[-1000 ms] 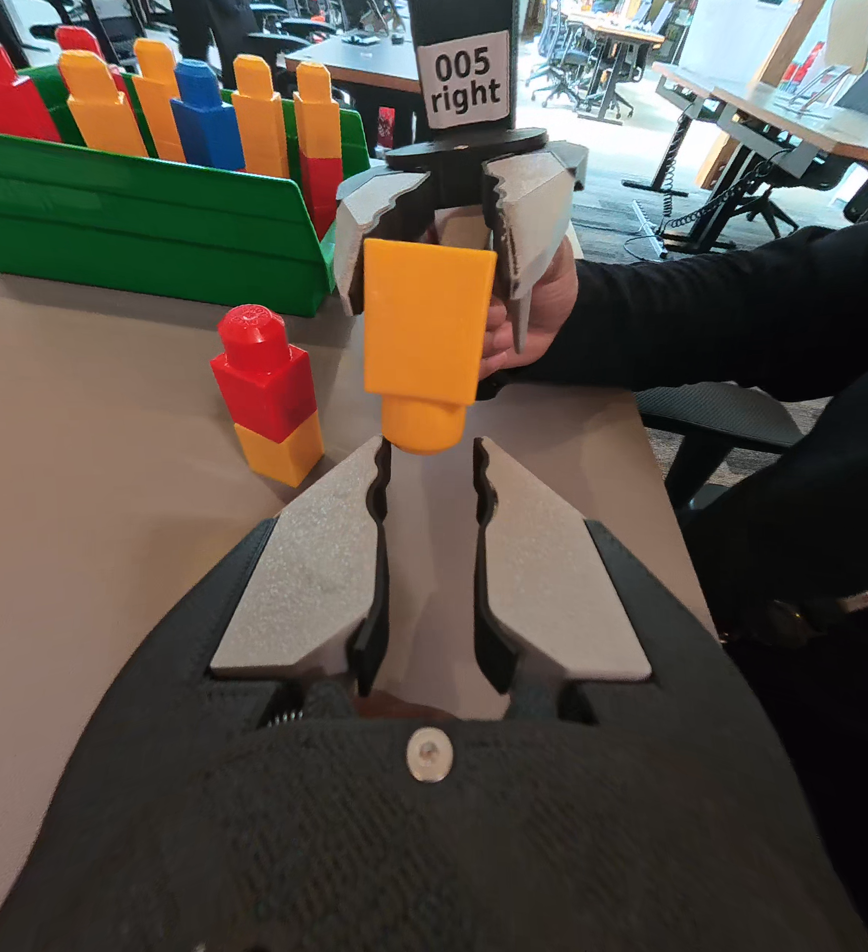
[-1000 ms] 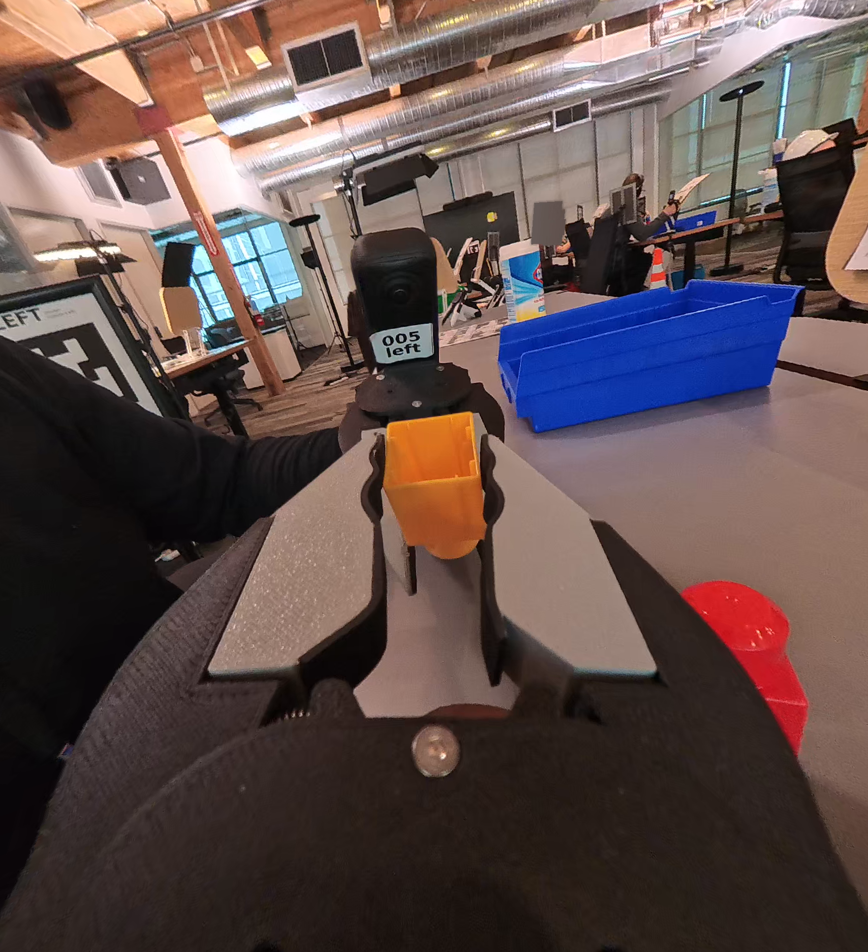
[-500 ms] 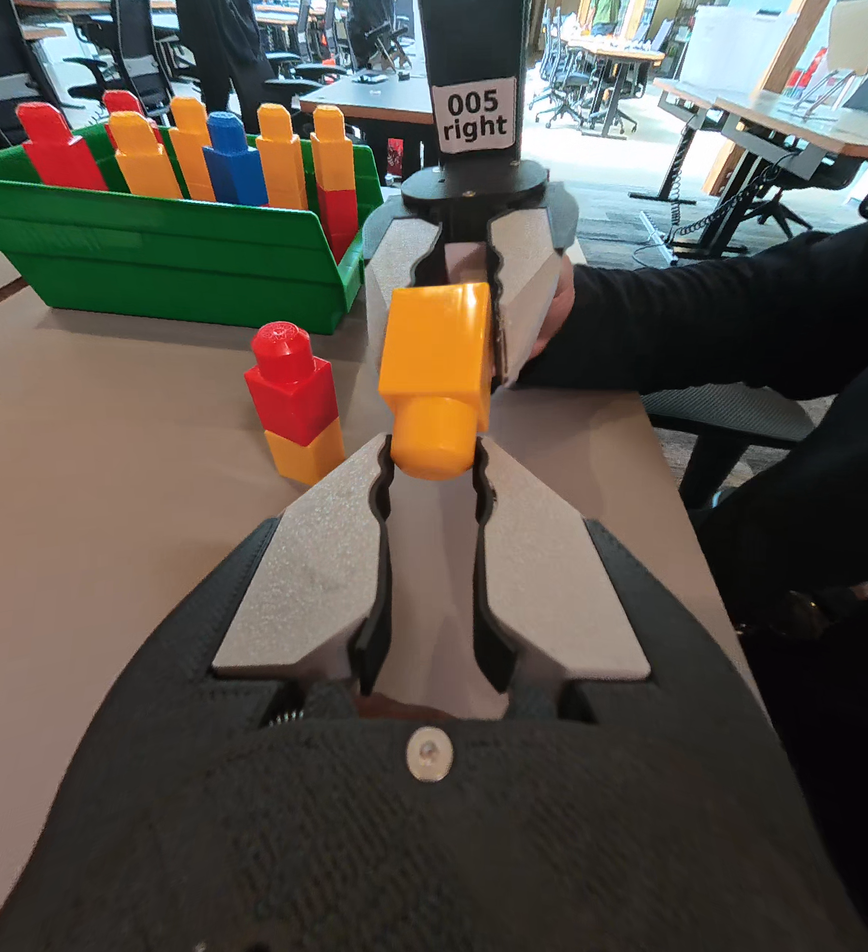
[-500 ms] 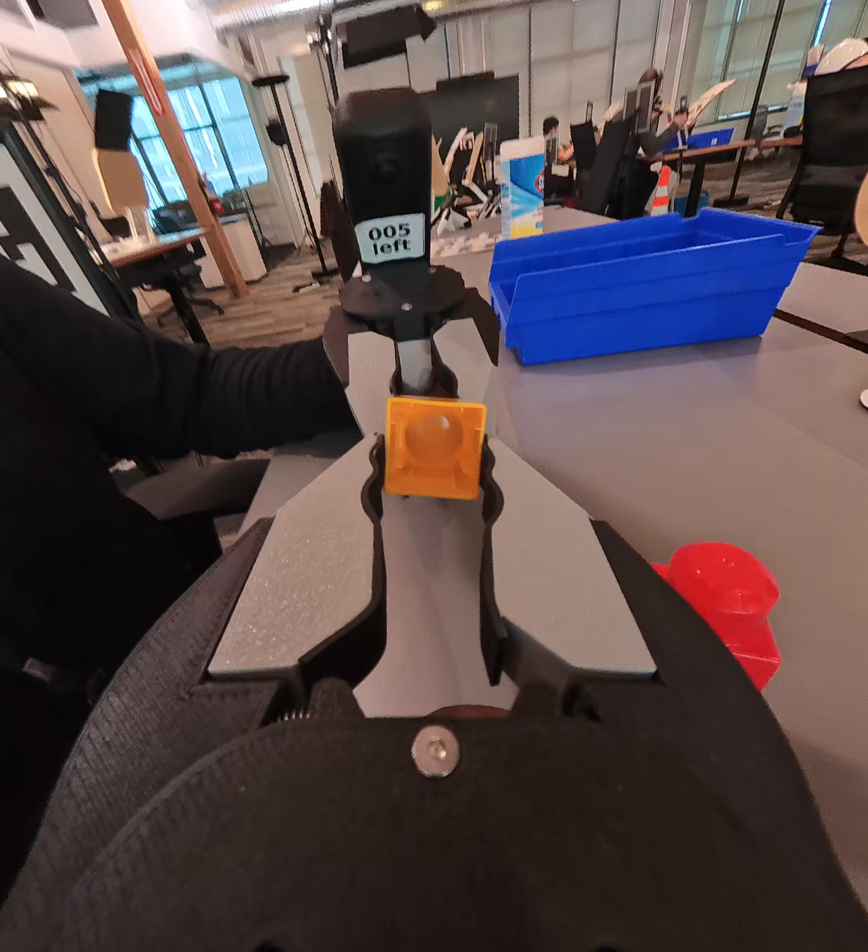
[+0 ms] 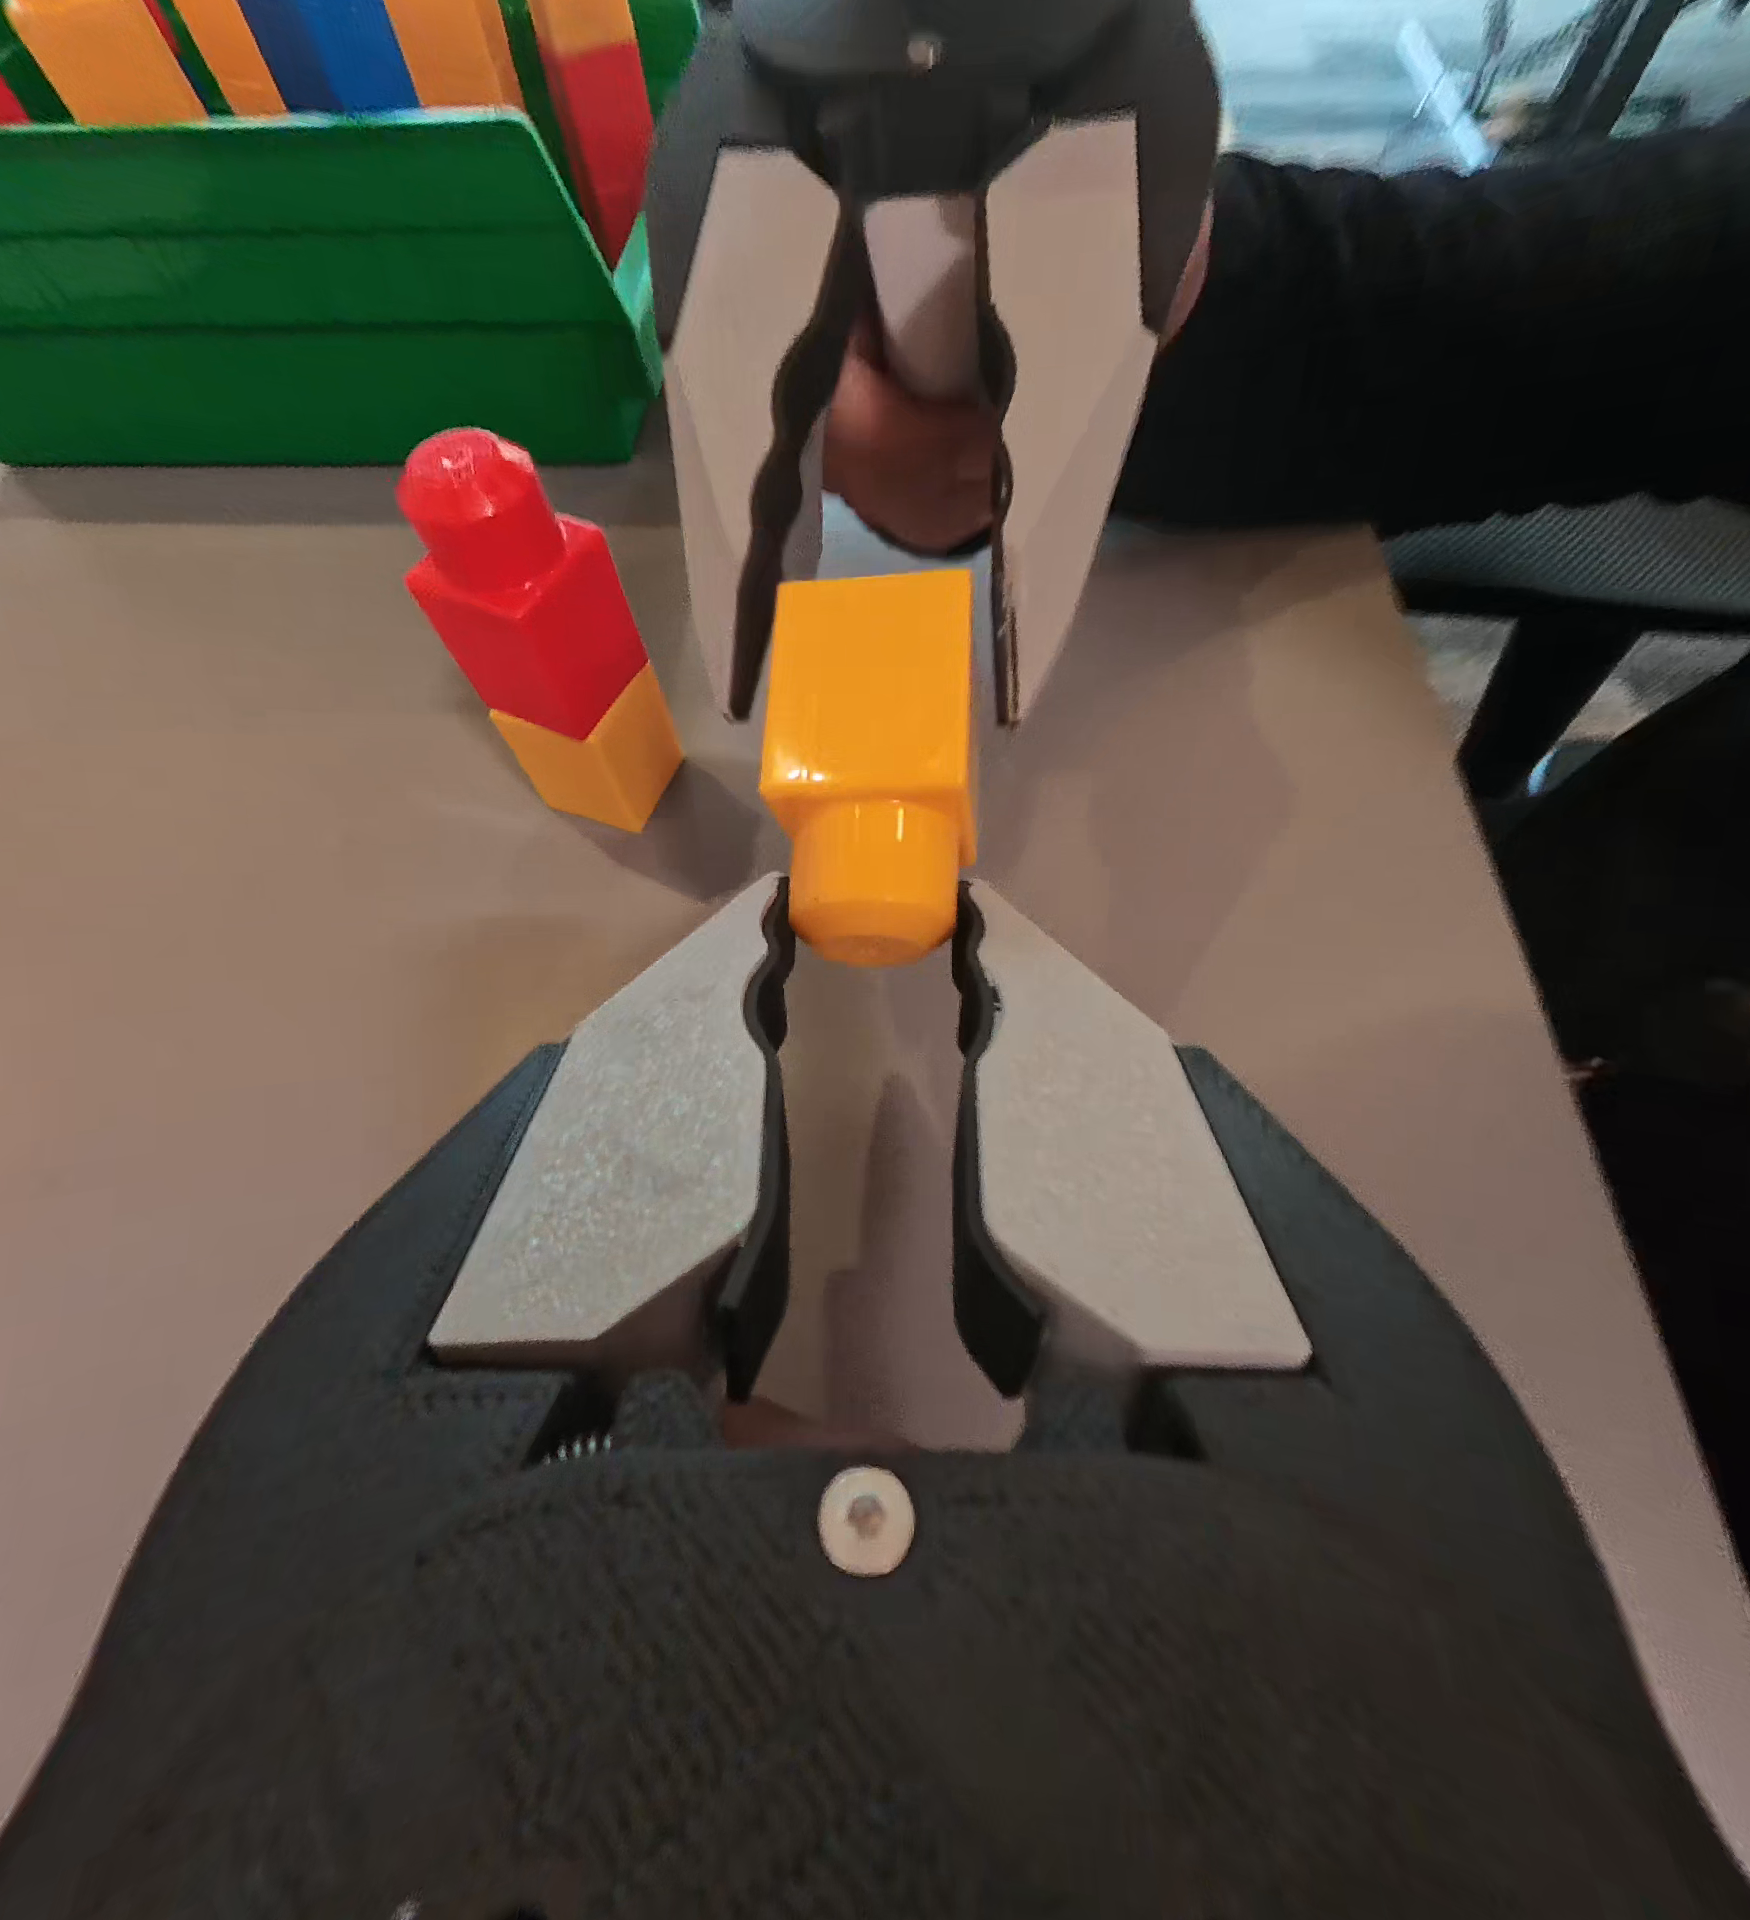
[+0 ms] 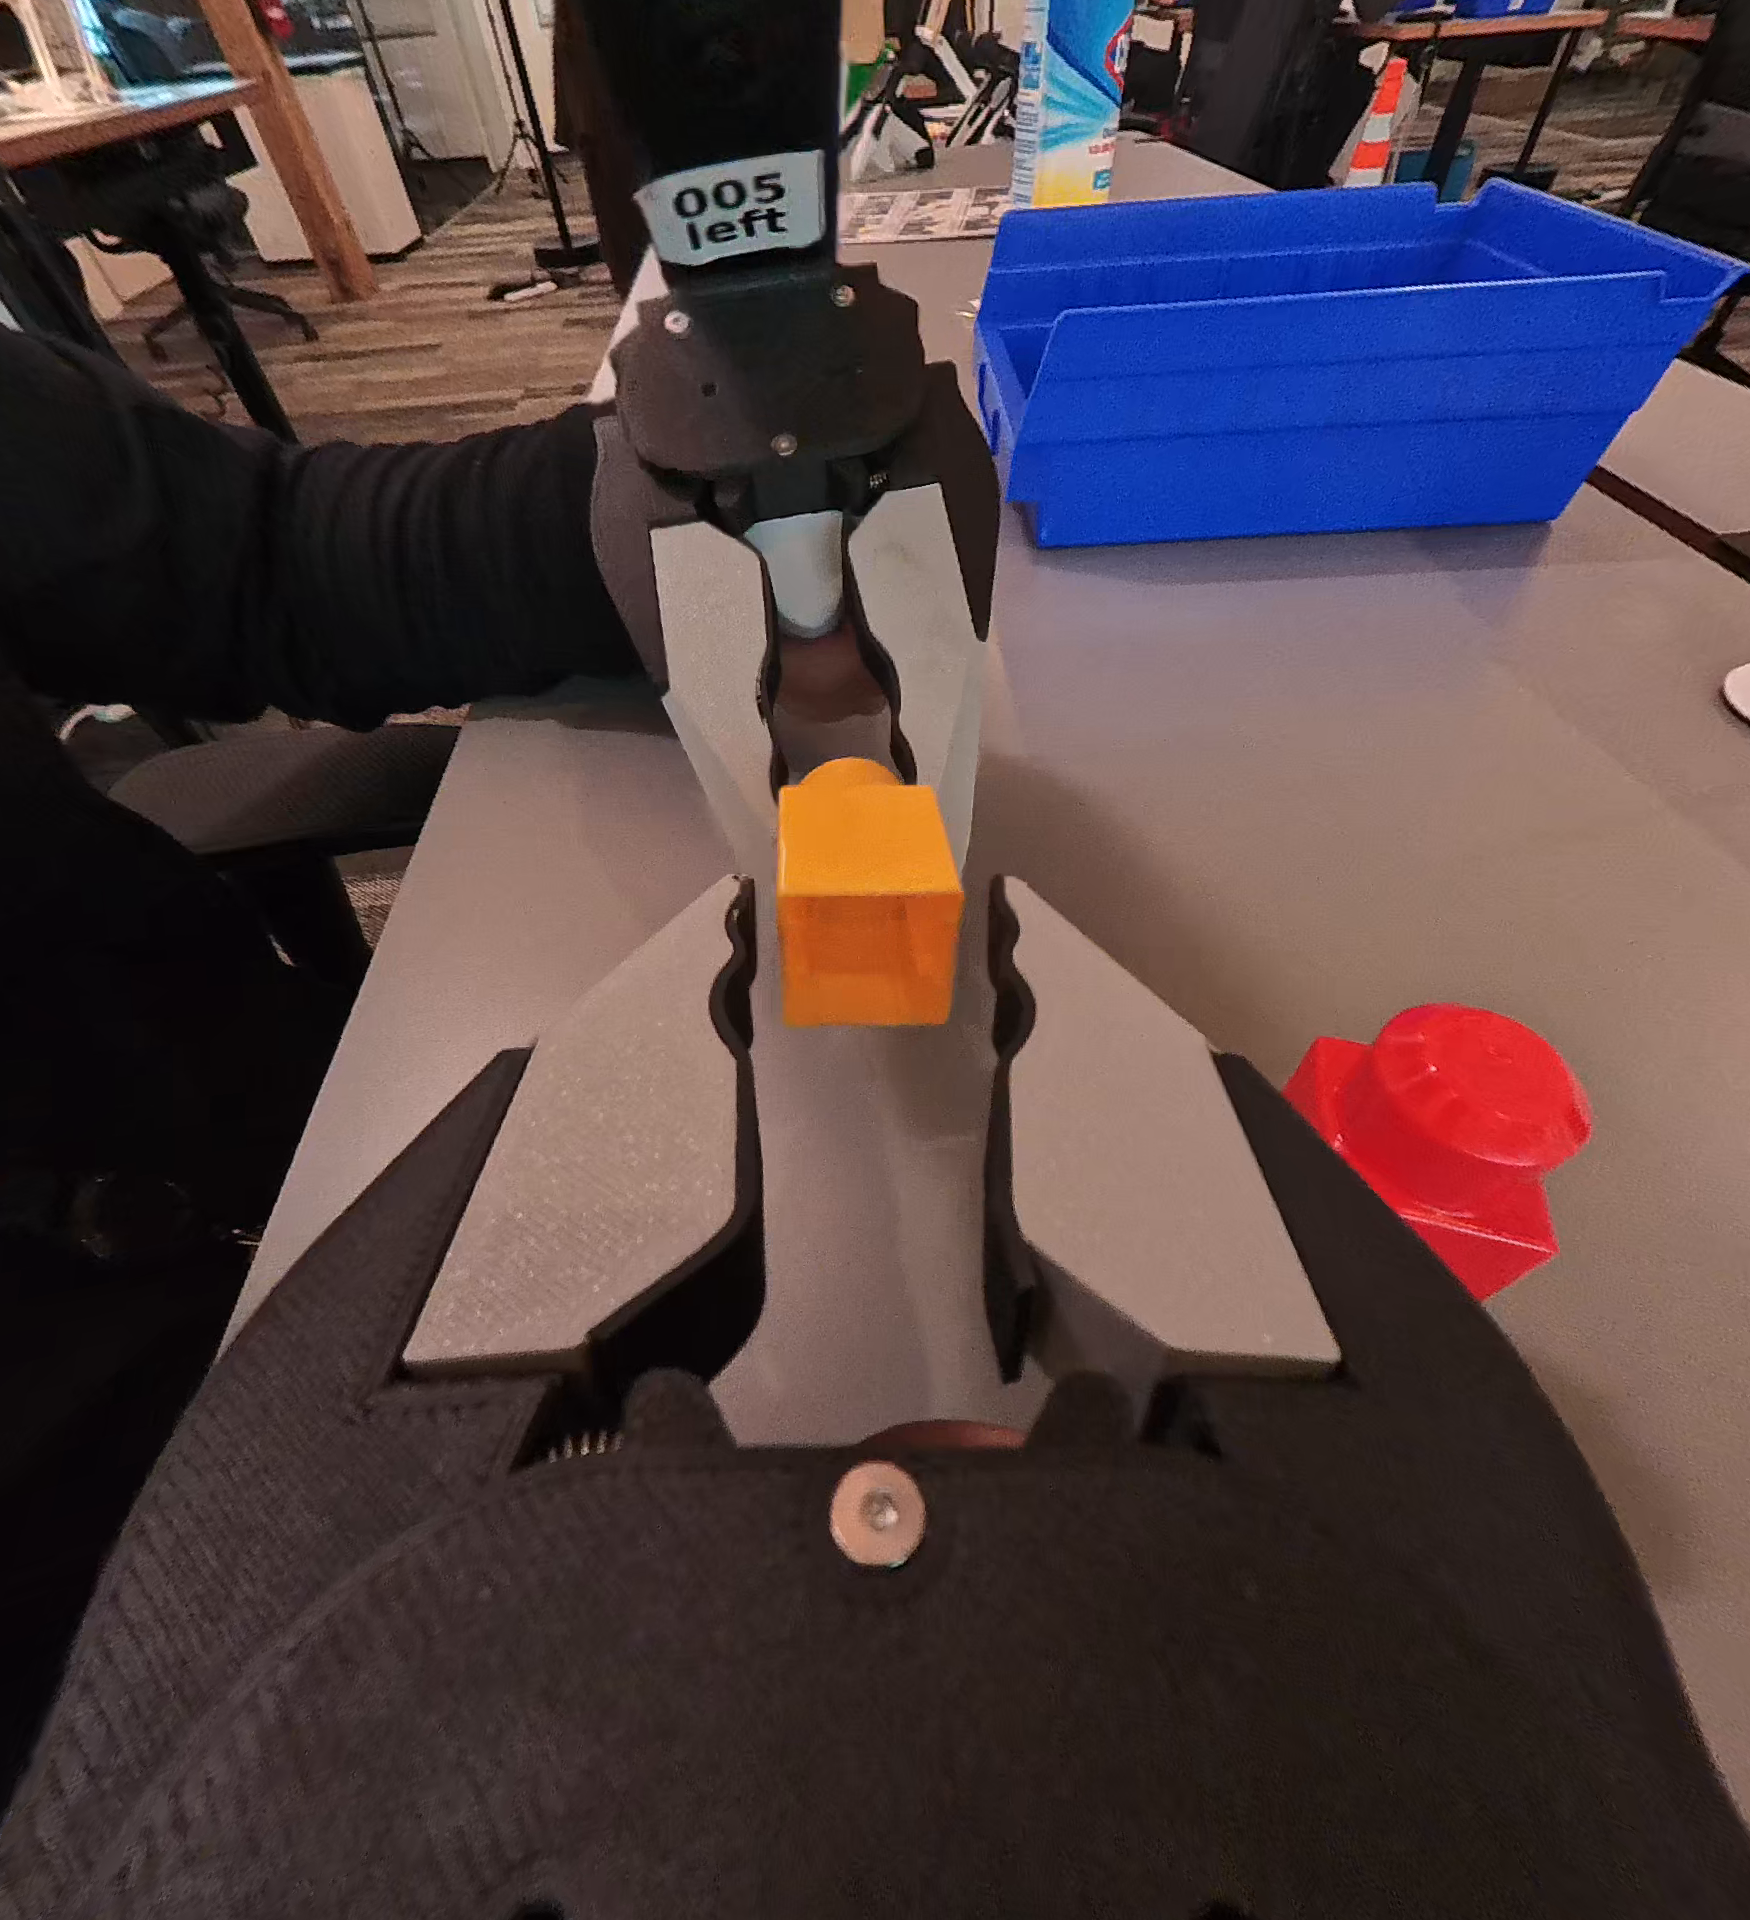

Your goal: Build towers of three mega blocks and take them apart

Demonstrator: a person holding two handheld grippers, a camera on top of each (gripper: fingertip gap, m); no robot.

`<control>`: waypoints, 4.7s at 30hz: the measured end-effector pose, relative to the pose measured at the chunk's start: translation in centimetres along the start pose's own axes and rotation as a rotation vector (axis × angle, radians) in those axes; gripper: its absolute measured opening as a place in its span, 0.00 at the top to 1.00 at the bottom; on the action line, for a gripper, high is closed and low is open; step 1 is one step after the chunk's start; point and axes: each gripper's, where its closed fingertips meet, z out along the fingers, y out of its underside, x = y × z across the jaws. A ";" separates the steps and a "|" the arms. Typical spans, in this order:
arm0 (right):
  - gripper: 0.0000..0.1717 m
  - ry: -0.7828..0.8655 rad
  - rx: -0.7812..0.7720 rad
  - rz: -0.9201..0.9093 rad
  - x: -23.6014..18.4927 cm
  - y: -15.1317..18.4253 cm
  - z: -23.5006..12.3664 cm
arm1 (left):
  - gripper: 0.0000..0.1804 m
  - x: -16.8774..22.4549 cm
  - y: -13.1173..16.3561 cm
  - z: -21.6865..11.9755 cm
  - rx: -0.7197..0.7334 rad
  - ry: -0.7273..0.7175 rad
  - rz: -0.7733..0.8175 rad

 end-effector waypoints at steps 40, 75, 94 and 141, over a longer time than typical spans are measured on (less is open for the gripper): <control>0.82 0.164 -0.034 -0.132 1.5 0.6 1.1 | 1.00 -1.6 -2.4 -3.0 0.204 0.004 -0.136; 0.80 0.029 0.098 0.024 0.6 -1.2 0.2 | 0.83 -0.4 -0.6 -0.5 0.054 0.017 -0.070; 0.85 0.000 0.132 0.022 -0.2 -2.0 0.7 | 0.73 -0.2 -0.4 1.0 0.052 0.026 -0.112; 0.84 0.172 0.370 0.060 6.8 -7.3 -6.7 | 0.69 -7.2 1.4 5.0 -0.106 -0.173 -0.139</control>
